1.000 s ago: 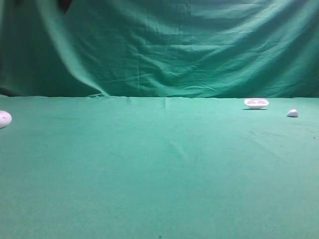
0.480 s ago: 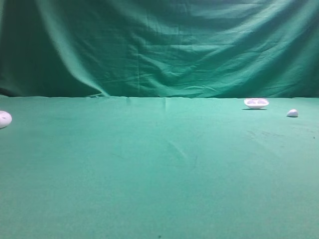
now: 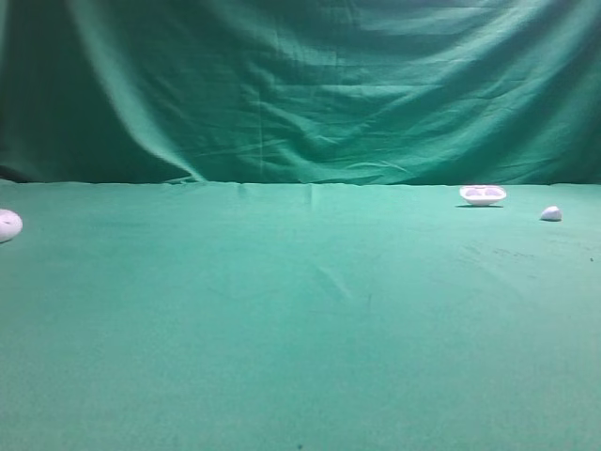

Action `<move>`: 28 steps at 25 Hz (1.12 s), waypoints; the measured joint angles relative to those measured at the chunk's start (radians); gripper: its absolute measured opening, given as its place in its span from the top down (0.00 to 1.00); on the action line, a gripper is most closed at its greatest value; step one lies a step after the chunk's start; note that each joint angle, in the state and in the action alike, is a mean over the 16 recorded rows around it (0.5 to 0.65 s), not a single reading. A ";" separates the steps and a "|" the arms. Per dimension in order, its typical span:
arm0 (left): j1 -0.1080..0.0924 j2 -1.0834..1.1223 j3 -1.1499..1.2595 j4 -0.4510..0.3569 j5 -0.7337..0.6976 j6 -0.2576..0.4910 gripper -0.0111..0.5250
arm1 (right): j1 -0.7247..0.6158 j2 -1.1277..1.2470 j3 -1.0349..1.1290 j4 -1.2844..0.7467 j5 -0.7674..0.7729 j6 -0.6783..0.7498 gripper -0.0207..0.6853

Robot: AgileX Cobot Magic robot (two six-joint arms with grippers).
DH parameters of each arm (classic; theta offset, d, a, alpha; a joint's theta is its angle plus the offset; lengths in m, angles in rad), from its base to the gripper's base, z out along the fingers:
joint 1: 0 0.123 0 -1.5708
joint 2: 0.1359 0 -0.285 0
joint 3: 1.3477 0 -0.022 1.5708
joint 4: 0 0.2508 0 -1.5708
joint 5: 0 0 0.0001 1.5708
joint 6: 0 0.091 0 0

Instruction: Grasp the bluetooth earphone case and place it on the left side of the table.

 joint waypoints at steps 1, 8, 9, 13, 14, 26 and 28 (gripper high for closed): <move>0.000 0.000 0.000 0.000 0.000 0.000 0.98 | 0.000 -0.035 0.041 0.000 -0.032 -0.001 0.97; 0.000 0.000 0.000 0.000 0.000 0.000 0.98 | 0.000 -0.225 0.246 0.001 -0.183 -0.040 0.97; 0.000 0.000 0.000 0.000 0.000 0.000 0.98 | 0.000 -0.242 0.263 0.002 -0.190 -0.047 0.97; 0.000 0.000 0.000 0.000 0.000 0.000 0.98 | -0.001 -0.297 0.313 0.002 -0.195 -0.079 0.97; 0.000 0.000 0.000 0.000 0.000 0.000 0.98 | -0.004 -0.307 0.321 0.002 -0.193 -0.088 0.97; 0.000 0.000 0.000 0.000 0.000 0.000 0.98 | -0.202 -0.452 0.385 0.010 -0.179 -0.132 0.97; 0.000 0.000 0.000 0.000 0.000 0.000 0.98 | -0.262 -0.498 0.414 0.013 -0.188 -0.133 0.97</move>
